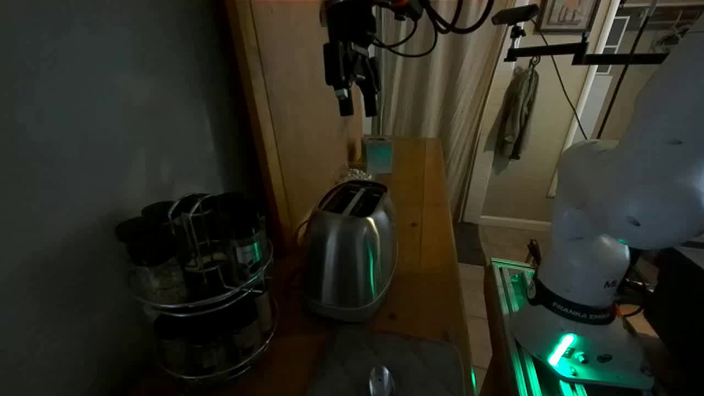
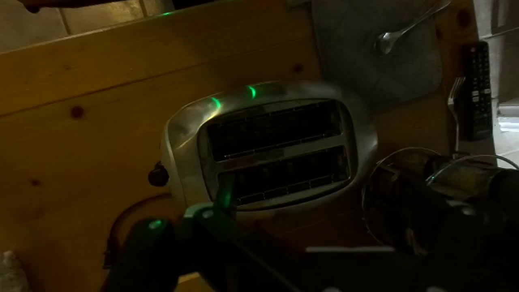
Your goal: Push the lever on the toaster downwards.
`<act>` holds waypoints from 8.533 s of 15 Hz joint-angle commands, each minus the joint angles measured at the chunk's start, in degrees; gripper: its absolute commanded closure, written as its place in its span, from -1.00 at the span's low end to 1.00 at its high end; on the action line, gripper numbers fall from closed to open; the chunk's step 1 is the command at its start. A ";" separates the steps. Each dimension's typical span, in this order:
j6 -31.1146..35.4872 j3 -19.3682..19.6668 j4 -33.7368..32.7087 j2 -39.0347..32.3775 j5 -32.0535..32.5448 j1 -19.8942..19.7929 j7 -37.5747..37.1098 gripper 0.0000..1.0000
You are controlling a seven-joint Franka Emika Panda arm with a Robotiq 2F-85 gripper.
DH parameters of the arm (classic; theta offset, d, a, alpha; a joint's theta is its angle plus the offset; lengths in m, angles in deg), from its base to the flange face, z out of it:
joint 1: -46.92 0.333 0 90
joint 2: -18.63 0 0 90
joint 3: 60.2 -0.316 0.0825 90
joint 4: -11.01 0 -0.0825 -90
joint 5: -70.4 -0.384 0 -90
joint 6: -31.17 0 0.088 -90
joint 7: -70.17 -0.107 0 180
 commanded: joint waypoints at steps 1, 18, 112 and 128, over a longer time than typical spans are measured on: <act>-0.15 -0.71 -0.14 -0.07 -0.19 -0.88 0.23 -1.00; -4.63 8.57 2.08 0.46 9.27 -7.39 16.89 -1.00; 41.89 9.97 32.99 3.51 4.83 -5.23 28.50 1.00; 42.13 14.31 33.67 1.68 -4.39 -4.63 32.77 1.00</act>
